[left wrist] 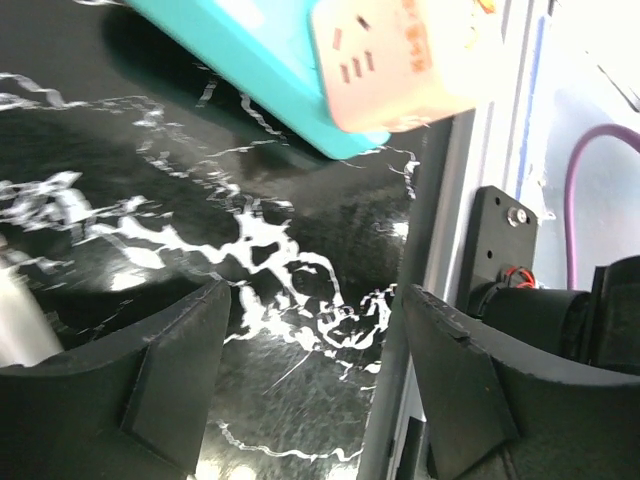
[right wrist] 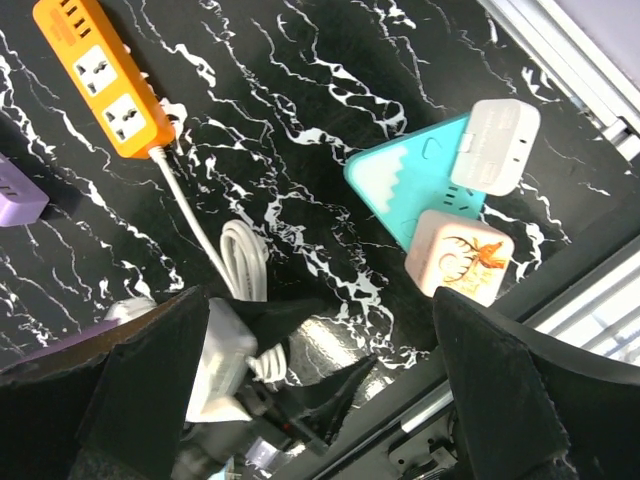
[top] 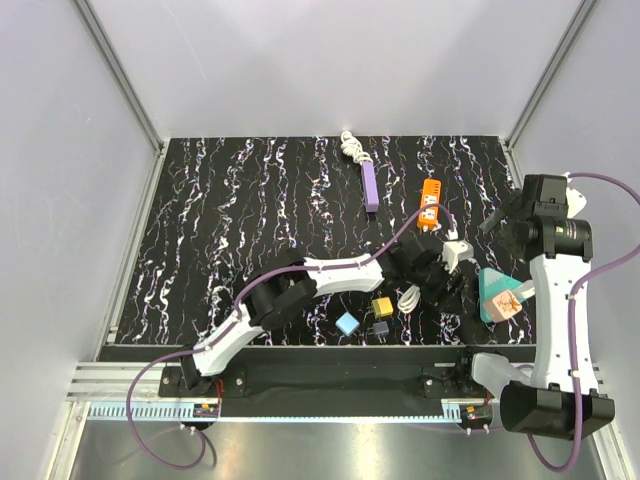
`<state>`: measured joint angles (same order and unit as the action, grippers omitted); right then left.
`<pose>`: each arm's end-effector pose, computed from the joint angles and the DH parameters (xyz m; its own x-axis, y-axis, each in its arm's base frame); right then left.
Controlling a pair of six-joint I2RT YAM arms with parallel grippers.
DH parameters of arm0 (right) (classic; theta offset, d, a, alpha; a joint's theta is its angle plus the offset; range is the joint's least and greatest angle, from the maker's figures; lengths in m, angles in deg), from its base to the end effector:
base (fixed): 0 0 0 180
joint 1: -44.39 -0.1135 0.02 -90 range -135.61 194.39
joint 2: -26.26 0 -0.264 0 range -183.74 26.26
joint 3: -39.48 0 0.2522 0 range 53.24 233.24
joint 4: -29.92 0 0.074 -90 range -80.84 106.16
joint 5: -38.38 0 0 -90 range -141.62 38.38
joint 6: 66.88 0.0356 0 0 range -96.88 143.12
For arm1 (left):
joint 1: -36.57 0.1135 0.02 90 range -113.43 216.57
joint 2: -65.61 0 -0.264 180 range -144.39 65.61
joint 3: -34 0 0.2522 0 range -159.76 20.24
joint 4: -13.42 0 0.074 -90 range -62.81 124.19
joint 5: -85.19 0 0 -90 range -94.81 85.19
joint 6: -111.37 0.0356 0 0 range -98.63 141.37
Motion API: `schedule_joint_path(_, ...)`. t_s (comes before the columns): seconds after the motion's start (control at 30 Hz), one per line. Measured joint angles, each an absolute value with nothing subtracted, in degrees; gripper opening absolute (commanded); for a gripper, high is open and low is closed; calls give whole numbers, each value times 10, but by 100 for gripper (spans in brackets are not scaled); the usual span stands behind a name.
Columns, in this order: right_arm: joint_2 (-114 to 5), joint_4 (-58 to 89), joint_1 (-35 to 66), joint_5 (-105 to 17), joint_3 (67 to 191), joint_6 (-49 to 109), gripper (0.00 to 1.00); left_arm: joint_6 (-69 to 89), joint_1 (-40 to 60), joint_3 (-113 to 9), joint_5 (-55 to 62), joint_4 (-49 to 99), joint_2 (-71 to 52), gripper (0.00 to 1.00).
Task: Pull the plug off the socket
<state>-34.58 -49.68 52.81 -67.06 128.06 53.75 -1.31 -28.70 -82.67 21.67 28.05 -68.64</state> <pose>0.1781 -0.0359 0.3762 -0.5147 0.5726 -0.6381 0.6578 0.7411 0.1345 0.2091 -0.4919 0.1700 -0.5801 0.4344 -0.6890 0.8098 0.2160 -0.5455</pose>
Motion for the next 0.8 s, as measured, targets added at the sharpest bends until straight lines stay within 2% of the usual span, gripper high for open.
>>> schedule_joint_path(0.17, -360, -497, 528, -656, 1289, 538, 100, -19, -293, -829, 240, 258, -693, 72)
schedule_joint_path(0.3, -358, -496, 528, -629, 1286, 540, 100, -35, -296, -829, 256, 226, -693, 78)
schedule_joint_path(0.43, -354, -500, 528, -610, 1273, 540, 100, -66, -296, -829, 265, 201, -693, 78)
schedule_joint_path(0.63, -338, -506, 528, -585, 1273, 533, 100, -168, -295, -838, 252, 134, -715, 76)
schedule_joint_path(0.8, -311, -511, 523, -580, 1298, 510, 100, -267, -294, -881, 211, 90, -782, 75)
